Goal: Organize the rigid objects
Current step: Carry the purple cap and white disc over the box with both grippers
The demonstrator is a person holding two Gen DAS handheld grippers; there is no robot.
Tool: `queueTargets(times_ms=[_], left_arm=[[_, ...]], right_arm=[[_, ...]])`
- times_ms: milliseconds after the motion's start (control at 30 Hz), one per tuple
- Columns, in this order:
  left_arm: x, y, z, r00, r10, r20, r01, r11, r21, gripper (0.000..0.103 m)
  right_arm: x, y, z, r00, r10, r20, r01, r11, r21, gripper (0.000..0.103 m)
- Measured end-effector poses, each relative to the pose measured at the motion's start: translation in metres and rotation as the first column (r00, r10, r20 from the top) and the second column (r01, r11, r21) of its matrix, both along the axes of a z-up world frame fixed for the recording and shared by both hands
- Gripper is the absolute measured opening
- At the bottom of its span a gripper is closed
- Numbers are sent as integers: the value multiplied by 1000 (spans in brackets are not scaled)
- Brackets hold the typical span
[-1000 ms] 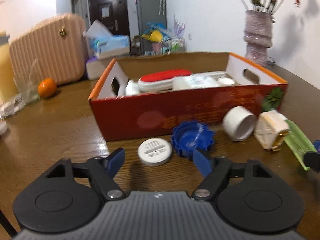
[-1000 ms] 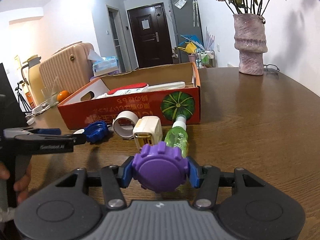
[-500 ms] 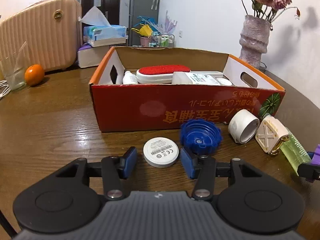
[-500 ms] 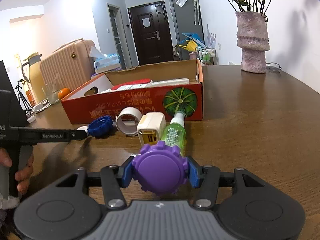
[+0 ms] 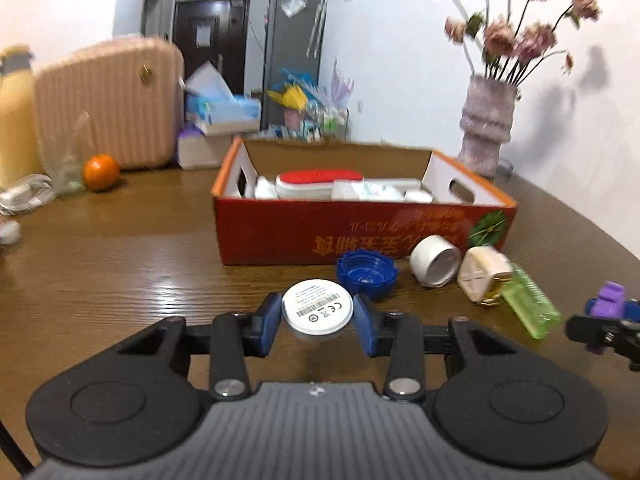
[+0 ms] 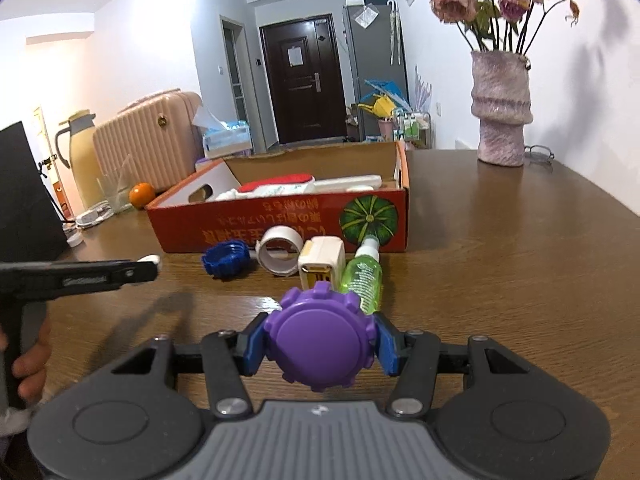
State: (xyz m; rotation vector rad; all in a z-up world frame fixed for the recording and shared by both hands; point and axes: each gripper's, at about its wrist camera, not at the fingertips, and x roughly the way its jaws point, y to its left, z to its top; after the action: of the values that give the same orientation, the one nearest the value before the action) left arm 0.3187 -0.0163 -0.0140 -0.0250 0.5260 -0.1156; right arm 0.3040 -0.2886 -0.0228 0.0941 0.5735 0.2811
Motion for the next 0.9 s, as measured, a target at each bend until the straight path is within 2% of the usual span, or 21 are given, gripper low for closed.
queueTargets(times_ms=[367, 567, 733, 900], left_arm=[[-113, 8, 59, 983, 1, 185, 5, 1000, -30, 40], [-160, 12, 70, 974, -4, 226, 15, 999, -46, 40], [-186, 18, 70, 970, -10, 241, 26, 998, -63, 40], [-179, 23, 74, 967, -14, 256, 35, 997, -76, 40]], right_arm=[[-73, 25, 43, 992, 46, 119, -46, 999, 2, 53], [-118, 34, 55, 986, 42, 159, -45, 999, 16, 53], [-145, 41, 54, 984, 48, 169, -52, 999, 16, 53], [-149, 44, 57, 983, 44, 176, -48, 999, 15, 53]])
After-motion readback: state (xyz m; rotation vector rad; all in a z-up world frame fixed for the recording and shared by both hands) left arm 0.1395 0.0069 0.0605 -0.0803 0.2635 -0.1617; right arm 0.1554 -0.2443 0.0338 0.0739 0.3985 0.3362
